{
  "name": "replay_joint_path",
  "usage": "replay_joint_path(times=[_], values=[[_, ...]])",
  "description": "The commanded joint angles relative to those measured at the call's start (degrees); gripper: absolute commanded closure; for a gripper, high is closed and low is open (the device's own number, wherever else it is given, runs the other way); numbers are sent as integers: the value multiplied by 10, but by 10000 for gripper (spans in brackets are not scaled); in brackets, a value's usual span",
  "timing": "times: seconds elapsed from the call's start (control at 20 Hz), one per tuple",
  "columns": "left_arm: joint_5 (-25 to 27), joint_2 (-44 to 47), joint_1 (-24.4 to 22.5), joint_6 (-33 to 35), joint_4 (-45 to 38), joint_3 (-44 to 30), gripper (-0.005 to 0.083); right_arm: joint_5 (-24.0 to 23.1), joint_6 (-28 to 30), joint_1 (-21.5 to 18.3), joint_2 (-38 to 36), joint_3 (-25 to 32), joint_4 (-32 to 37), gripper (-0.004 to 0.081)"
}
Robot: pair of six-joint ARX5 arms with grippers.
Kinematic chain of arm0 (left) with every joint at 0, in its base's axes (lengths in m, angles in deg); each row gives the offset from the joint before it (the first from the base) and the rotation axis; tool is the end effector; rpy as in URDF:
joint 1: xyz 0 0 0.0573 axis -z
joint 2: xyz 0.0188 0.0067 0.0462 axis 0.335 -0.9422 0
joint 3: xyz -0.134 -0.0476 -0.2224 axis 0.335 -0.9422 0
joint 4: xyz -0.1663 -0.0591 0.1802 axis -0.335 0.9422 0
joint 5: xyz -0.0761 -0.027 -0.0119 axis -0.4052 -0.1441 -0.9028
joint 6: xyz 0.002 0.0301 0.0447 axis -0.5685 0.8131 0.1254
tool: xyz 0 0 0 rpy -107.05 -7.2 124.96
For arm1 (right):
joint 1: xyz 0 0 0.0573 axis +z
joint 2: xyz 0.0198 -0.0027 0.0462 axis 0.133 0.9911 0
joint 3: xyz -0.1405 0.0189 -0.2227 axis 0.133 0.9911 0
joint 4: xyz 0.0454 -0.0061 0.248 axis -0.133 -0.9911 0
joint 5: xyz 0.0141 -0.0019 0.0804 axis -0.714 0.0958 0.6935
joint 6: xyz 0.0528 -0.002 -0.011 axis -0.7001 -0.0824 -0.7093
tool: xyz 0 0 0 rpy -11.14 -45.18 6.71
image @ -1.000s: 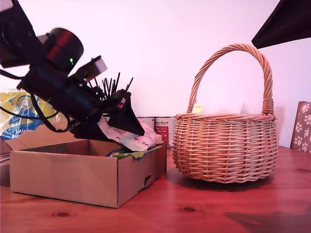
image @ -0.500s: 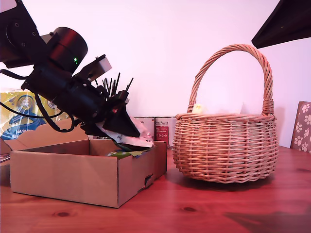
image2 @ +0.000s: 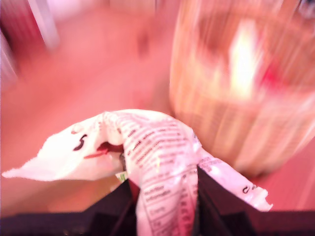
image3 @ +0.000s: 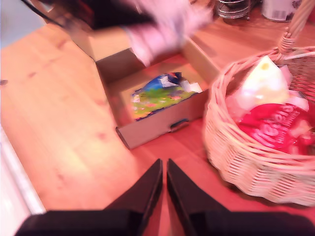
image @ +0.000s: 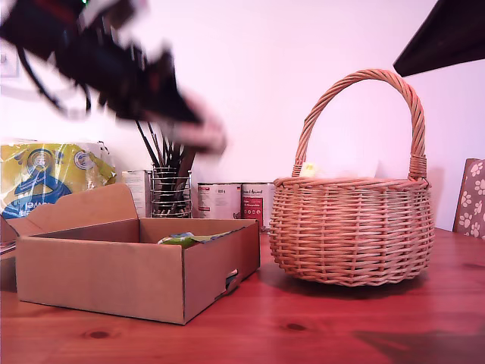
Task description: Move the bags of Easter eggs from the cardboard box on the left into the woven basket on the right side.
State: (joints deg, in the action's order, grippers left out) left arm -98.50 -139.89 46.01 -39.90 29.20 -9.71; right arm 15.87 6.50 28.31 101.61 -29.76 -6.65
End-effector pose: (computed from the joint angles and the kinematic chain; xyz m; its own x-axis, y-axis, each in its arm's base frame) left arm 0.2761 -0.1510 0.2605 0.5457 -0.7513 -0.3712 0.7992 0.5999 -0.0391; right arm 0.1448 0.0681 0.2706 0.5560 0.6771 -0.4820 -0.7216 0.6811 0.1244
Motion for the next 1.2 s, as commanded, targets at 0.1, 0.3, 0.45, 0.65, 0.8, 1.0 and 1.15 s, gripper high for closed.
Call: replay_joint_path(times=[0.1, 0.3, 0.45, 0.65, 0.8, 1.0, 1.15], values=[[-11, -17, 52, 4, -20, -2, 661, -26, -27, -10, -18, 12, -4, 781], [-4, -35, 107, -11, -101, -2, 657, -94, -45, -14, -79, 12, -17, 781], [7, -54, 127, -13, -142, 0, 639, -133, -76, -14, -142, 12, -33, 781], [7, -111, 144, -24, -208, 28, 639, -142, -76, -13, -203, 12, -74, 781], [18, -174, 157, -21, -208, 88, 638, -142, -91, -13, -221, 12, -100, 781], [19, -271, 163, -21, -198, 185, 638, -142, -91, -13, -231, 12, -107, 781], [19, -326, 164, -21, -162, 239, 638, -143, -91, -13, -234, 12, -106, 781]])
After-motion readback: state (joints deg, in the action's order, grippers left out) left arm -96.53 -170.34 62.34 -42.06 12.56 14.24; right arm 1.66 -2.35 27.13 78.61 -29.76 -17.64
